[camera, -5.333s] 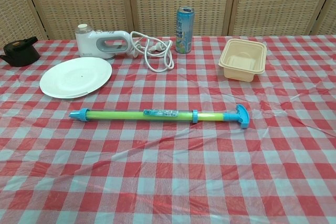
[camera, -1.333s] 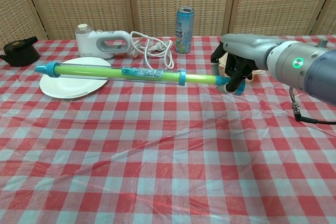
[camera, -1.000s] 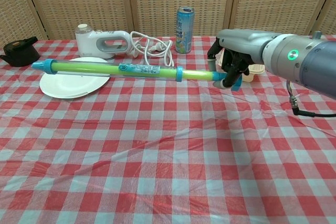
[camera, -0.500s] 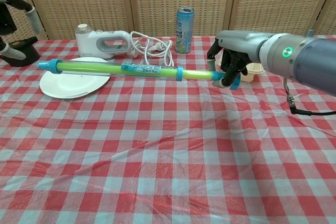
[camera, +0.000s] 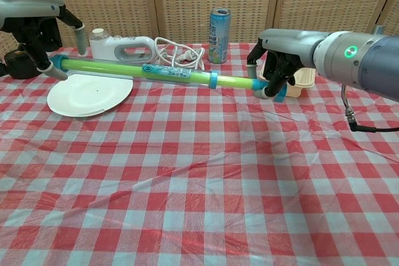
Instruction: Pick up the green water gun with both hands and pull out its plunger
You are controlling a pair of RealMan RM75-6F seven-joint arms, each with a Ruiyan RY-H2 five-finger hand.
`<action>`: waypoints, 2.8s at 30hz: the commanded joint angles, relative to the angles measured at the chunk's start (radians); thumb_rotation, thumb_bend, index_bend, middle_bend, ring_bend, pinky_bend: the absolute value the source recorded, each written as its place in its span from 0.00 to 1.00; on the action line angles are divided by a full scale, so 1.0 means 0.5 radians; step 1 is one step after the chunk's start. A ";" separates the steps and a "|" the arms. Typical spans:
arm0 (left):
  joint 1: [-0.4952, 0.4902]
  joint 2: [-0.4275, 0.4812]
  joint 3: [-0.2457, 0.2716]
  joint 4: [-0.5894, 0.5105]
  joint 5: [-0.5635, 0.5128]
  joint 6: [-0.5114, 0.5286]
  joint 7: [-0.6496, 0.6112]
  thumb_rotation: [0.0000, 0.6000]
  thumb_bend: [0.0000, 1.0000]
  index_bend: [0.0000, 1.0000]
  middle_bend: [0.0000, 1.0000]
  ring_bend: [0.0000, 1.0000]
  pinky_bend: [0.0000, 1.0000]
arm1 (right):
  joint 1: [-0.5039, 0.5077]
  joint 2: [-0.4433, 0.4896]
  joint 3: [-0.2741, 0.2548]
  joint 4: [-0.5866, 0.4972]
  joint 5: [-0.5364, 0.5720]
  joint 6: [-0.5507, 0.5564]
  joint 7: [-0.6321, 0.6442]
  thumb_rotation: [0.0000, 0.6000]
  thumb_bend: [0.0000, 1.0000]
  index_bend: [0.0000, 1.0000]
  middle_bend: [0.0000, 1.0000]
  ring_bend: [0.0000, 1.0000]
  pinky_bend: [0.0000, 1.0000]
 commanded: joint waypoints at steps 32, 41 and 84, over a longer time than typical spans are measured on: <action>-0.071 -0.057 0.198 0.045 -0.007 0.166 -0.114 1.00 0.42 0.71 0.90 0.82 0.69 | 0.023 0.065 -0.111 0.044 0.013 0.016 0.122 1.00 0.54 0.81 1.00 1.00 0.69; 0.010 0.000 0.282 0.035 0.080 0.188 -0.179 1.00 0.42 0.71 0.90 0.82 0.69 | -0.010 0.107 -0.133 0.112 0.054 0.006 0.161 1.00 0.54 0.81 1.00 1.00 0.69; 0.158 -0.016 0.392 0.355 0.200 0.038 -0.317 1.00 0.42 0.62 0.78 0.75 0.60 | -0.174 0.243 -0.203 0.243 0.100 0.067 0.189 1.00 0.52 0.81 1.00 1.00 0.69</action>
